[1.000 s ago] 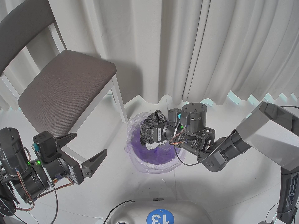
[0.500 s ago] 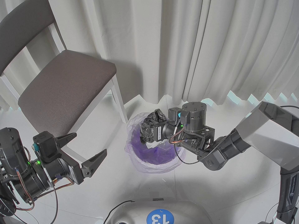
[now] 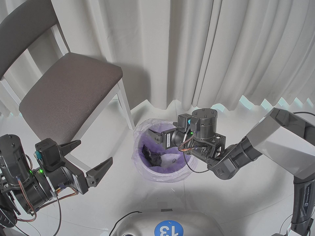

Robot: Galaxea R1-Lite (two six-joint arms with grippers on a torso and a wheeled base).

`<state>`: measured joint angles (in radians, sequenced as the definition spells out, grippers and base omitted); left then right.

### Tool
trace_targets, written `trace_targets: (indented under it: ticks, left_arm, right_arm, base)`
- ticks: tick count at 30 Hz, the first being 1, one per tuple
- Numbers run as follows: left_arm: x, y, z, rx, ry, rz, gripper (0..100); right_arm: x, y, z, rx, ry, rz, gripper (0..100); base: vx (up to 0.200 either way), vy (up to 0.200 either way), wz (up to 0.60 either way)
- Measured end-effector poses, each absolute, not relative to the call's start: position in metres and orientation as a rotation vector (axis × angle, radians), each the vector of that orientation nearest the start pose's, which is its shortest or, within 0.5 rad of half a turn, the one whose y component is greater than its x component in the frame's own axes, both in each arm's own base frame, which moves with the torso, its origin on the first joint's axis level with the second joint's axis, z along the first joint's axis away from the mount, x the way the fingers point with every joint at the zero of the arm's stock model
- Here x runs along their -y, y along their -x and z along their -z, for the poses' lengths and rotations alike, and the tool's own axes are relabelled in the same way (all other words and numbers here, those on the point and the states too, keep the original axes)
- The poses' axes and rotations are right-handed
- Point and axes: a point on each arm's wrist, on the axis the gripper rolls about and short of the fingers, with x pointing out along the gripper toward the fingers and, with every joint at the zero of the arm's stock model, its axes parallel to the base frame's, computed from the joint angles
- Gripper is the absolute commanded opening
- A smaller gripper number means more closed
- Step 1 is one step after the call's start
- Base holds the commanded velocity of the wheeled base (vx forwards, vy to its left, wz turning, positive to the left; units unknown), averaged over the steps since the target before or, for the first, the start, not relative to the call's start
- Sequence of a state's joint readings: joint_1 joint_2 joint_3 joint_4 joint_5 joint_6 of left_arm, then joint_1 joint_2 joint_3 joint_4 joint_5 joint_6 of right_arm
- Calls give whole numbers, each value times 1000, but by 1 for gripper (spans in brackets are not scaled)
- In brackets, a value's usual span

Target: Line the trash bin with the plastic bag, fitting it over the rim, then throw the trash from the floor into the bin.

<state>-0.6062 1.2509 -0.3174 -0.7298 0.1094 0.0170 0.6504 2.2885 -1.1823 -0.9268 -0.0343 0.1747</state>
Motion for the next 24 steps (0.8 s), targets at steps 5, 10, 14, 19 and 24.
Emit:
trace_targets:
  ticks: [5,10,14,19,24]
  left_arm:
    - [95,-141,-169,-187,-88,497,100]
    - [95,-141,-168,-188,-89,498,100]
    - [95,-140,-167,-193,-90,499,100]
    - [94,-139,-165,-202,-93,498,100]
    - [94,-140,-163,-206,-95,499,100]
  right_arm:
    - [-268,-353,-85,-226,-105,-591,100]
    - [-262,-352,-82,-245,-87,-576,100]
    - [-255,-349,-79,-260,-60,-567,100]
    - [-243,-342,-72,-290,8,-554,100]
    - [-229,-335,-72,-309,34,-526,100]
  base:
    - [0,0,0]
    - [0,0,0]
    - [0,0,0]
    - [0,0,0]
    - [0,0,0]
